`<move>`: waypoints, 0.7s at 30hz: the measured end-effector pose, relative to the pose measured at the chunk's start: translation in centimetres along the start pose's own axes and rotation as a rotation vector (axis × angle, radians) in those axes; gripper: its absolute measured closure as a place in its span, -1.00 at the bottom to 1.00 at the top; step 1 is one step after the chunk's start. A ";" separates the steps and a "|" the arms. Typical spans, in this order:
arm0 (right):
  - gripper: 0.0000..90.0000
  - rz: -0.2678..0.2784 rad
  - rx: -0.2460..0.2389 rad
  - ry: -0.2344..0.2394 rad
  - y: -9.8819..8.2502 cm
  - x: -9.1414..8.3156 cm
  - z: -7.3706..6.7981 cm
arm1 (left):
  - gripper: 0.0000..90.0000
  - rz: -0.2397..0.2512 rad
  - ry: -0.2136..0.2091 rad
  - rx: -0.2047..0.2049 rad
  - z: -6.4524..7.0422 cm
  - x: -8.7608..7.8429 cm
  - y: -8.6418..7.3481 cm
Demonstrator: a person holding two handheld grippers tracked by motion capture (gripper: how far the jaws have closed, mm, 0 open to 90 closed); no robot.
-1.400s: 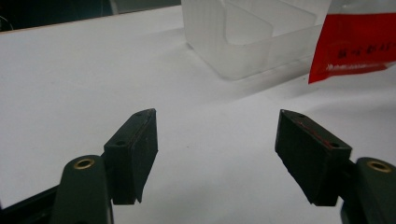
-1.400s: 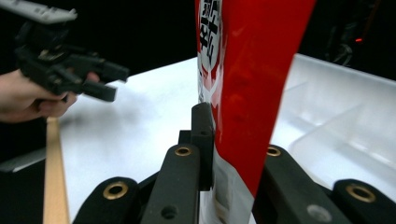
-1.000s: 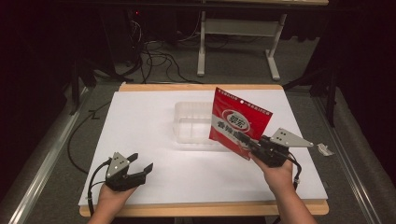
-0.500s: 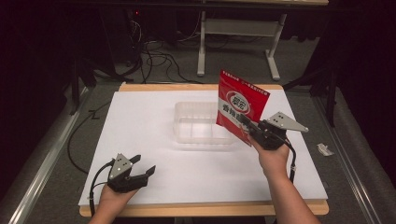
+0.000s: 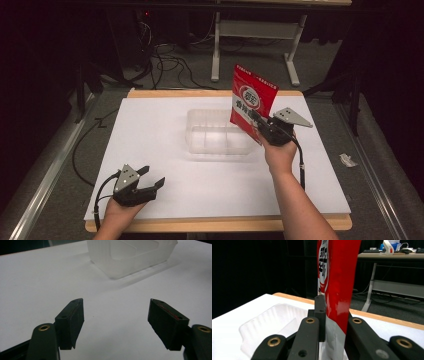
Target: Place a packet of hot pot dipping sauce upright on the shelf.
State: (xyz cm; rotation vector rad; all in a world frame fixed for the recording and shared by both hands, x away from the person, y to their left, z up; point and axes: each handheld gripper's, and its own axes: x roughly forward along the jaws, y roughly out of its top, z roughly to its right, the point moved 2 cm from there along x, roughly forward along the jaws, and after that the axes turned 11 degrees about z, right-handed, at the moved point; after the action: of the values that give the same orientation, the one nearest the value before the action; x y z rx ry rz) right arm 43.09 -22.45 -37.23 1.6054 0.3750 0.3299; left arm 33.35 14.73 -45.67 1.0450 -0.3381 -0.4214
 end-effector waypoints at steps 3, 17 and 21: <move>0.91 0.001 -0.013 -0.019 -0.4 1.0 -0.1 | -0.34 0.005 0.001 -0.005 -0.1 0.0 0.1; 0.92 -0.013 -0.059 -0.064 -2.0 3.2 -0.7 | -0.33 -0.002 0.000 -0.008 -0.1 -0.1 0.1; 0.92 -0.022 -0.069 -0.074 -2.7 3.6 -0.9 | -0.33 -0.006 0.001 -0.009 -0.2 -0.1 0.0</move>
State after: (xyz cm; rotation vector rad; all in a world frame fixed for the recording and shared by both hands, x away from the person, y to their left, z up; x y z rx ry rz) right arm 45.81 -19.96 -39.90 1.5402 0.3212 0.2634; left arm 33.36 14.89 -45.74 1.0378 -0.3323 -0.4269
